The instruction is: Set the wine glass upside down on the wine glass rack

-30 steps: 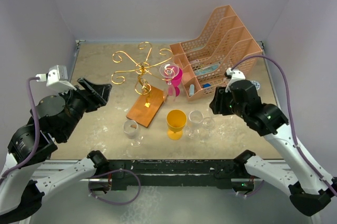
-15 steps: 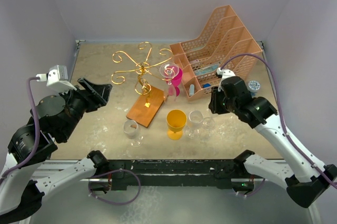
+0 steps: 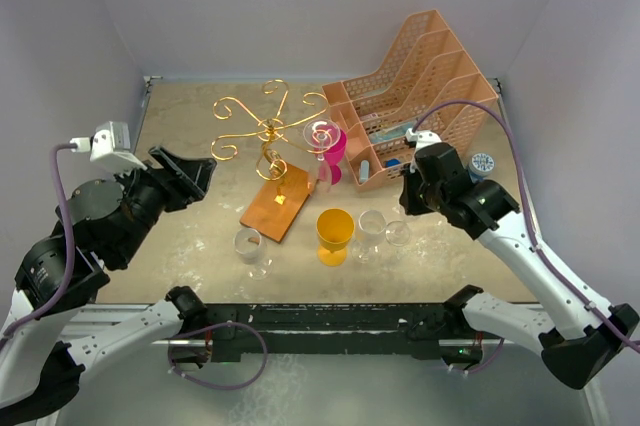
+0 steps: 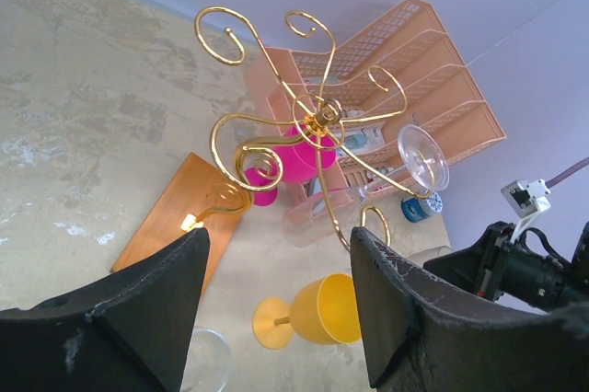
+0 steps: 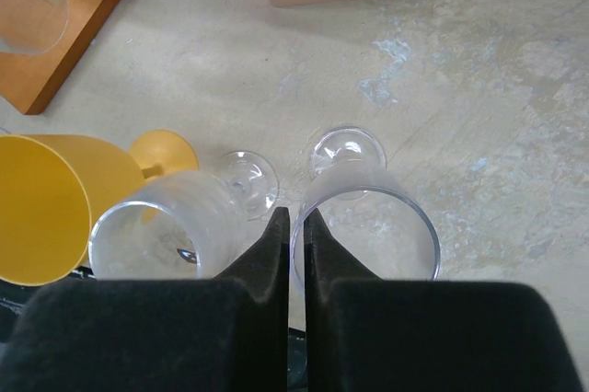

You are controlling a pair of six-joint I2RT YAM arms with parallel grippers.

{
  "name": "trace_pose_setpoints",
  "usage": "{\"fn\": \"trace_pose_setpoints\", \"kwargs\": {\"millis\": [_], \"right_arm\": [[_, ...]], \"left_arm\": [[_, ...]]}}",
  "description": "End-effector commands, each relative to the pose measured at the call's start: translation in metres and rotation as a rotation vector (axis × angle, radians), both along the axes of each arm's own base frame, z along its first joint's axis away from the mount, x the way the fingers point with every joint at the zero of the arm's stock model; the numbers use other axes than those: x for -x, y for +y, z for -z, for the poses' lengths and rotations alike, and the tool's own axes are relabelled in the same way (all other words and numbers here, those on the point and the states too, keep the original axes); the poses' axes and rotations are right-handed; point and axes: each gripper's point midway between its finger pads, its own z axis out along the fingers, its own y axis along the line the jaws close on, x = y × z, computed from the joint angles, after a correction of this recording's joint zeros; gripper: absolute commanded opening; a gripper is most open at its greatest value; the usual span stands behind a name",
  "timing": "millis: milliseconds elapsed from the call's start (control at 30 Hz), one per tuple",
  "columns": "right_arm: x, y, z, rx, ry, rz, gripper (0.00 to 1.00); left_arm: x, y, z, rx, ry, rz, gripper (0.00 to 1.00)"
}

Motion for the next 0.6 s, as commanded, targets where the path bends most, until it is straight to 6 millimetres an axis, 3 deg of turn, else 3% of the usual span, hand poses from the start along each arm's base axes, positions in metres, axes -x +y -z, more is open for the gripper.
{"fn": "trace_pose_setpoints", "kwargs": {"millis": [0, 200, 567], "right_arm": [[-0.007, -0.004, -0.012, 0.023, -0.043, 0.004, 0.0], [-0.009, -0.012, -0.044, 0.006, -0.133, 0.035, 0.0], [0.0, -0.029, -0.157, -0.185, -0.447, 0.1, 0.0]], "left_arm": [[0.0, -0.011, -0.026, 0.047, -0.057, 0.049, 0.61], [0.0, -0.027, -0.041, 0.088, -0.086, 0.115, 0.61], [0.002, -0.089, -0.093, 0.273, -0.162, 0.357, 0.61]]}}
